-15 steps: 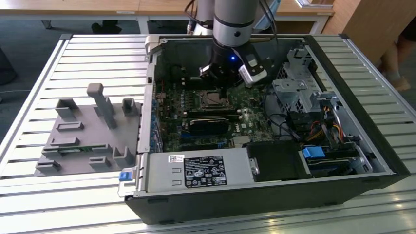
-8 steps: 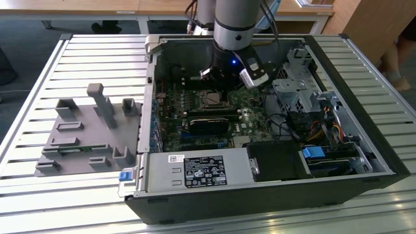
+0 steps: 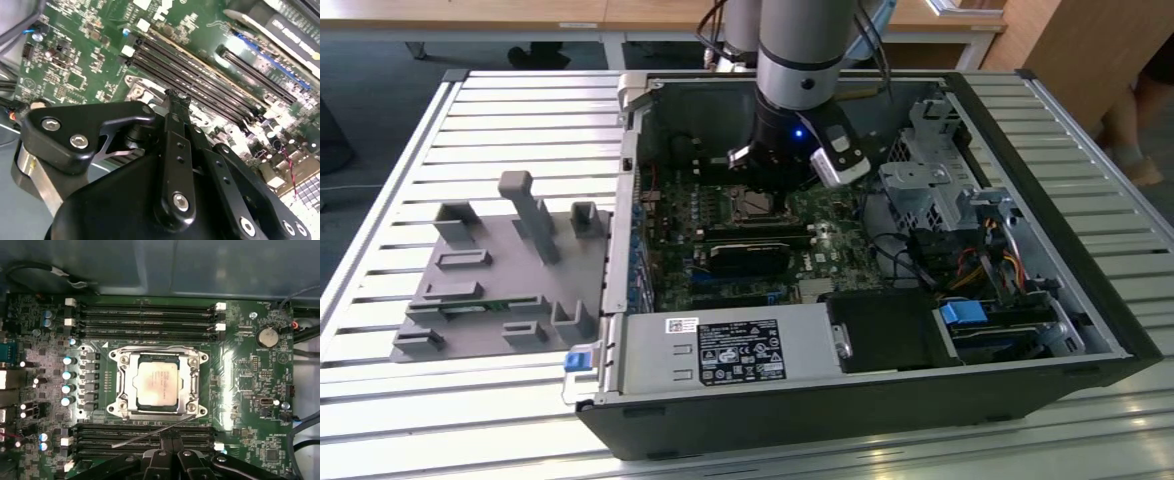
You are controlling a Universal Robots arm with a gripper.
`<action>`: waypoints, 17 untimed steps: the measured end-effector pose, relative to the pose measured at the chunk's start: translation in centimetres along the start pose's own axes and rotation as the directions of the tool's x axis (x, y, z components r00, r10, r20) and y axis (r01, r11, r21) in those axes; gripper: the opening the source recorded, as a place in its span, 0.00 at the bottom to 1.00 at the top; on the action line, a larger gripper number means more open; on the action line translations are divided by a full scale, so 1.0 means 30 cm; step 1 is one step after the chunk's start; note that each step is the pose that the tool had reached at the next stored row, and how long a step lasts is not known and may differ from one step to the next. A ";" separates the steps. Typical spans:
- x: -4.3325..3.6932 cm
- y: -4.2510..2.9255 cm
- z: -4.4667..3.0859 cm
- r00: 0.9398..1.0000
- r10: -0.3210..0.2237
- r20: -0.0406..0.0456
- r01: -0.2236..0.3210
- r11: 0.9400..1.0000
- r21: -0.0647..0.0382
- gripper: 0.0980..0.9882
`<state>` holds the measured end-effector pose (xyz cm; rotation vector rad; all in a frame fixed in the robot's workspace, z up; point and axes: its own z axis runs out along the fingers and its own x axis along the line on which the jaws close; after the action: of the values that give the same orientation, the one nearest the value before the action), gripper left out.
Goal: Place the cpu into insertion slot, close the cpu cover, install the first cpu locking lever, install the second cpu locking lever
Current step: 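Install the second cpu locking lever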
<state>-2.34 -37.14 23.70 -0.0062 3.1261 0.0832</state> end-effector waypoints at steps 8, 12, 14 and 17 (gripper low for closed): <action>0.064 -0.002 0.003 1.000 0.000 0.000 0.000 1.000 0.000 0.01; 0.081 -0.002 0.005 1.000 0.000 0.000 0.000 1.000 -0.005 0.01; 0.081 -0.002 0.011 1.000 0.000 -0.001 0.000 1.000 -0.009 0.01; 0.082 -0.004 0.023 1.000 0.000 -0.002 0.000 1.000 -0.012 0.01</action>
<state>-4.78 -37.22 22.98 -0.0060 3.1277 0.1013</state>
